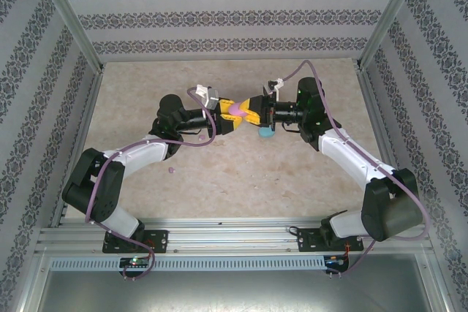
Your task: Insert the wireless bluetooth earbuds into the charging case
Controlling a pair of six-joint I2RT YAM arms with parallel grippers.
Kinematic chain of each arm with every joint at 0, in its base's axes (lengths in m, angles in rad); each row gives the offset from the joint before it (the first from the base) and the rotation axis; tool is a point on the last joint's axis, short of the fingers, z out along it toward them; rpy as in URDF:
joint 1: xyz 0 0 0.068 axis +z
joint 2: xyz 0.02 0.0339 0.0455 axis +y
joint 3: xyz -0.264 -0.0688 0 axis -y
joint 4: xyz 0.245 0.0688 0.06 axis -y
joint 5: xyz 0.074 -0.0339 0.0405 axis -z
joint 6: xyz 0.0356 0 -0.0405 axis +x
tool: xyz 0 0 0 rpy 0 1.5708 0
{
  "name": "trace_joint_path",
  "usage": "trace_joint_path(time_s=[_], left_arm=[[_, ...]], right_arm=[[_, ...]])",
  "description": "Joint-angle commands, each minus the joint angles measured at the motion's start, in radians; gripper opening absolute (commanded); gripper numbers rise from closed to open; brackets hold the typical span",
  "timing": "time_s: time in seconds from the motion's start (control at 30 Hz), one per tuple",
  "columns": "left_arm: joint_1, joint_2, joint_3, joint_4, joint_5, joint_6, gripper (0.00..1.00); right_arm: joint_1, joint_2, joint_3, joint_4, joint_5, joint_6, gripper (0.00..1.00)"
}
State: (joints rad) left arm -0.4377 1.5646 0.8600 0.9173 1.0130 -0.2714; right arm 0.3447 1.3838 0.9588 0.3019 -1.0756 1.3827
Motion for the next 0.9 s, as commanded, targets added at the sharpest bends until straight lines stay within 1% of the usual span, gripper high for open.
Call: trace_joint_path(time_s=[0.0, 0.1, 0.17, 0.27, 0.3, 0.33, 0.4, 0.47, 0.5, 0.57, 0.7, 0.8, 0.87], left_arm=[[-0.01, 0.0, 0.036, 0.061, 0.009, -0.021, 0.47], [-0.009, 0.001, 0.036, 0.058, 0.011, -0.023, 0.46], [-0.009, -0.001, 0.037, 0.053, 0.012, -0.022, 0.41], [-0.009, -0.003, 0.037, 0.055, 0.012, -0.027, 0.29], [-0.009, -0.004, 0.037, 0.057, 0.012, -0.027, 0.27], [-0.009, -0.004, 0.038, 0.06, 0.01, -0.029, 0.25], [-0.009, -0.008, 0.038, 0.056, 0.013, -0.029, 0.23], [-0.009, -0.015, 0.039, 0.038, 0.018, -0.025, 0.2], [-0.009, -0.019, 0.041, 0.027, 0.022, -0.021, 0.19], [-0.009, -0.034, 0.044, -0.024, 0.03, -0.001, 0.18], [-0.009, -0.078, 0.049, -0.143, 0.038, 0.058, 0.18], [-0.008, -0.108, 0.063, -0.253, 0.054, 0.102, 0.18], [-0.007, -0.123, 0.083, -0.347, 0.078, 0.132, 0.18]], right_arm=[[0.01, -0.008, -0.006, 0.027, -0.015, -0.004, 0.11], [0.01, -0.008, -0.008, 0.027, -0.017, -0.003, 0.11], [0.009, -0.009, -0.009, 0.027, -0.017, -0.004, 0.12], [0.009, -0.009, -0.012, 0.024, -0.017, -0.007, 0.13], [0.009, -0.009, -0.014, 0.021, -0.017, -0.011, 0.14], [0.008, -0.011, -0.014, 0.015, -0.017, -0.018, 0.18], [0.005, -0.015, -0.014, -0.013, -0.012, -0.044, 0.27], [-0.002, -0.031, -0.007, -0.06, 0.002, -0.097, 0.43], [-0.006, -0.043, -0.002, -0.087, 0.014, -0.126, 0.49], [-0.022, -0.077, 0.021, -0.162, 0.036, -0.205, 0.56], [-0.064, -0.155, 0.056, -0.291, 0.087, -0.354, 0.62], [-0.084, -0.214, 0.074, -0.348, 0.114, -0.466, 0.62], [-0.082, -0.245, 0.096, -0.412, 0.131, -0.582, 0.63]])
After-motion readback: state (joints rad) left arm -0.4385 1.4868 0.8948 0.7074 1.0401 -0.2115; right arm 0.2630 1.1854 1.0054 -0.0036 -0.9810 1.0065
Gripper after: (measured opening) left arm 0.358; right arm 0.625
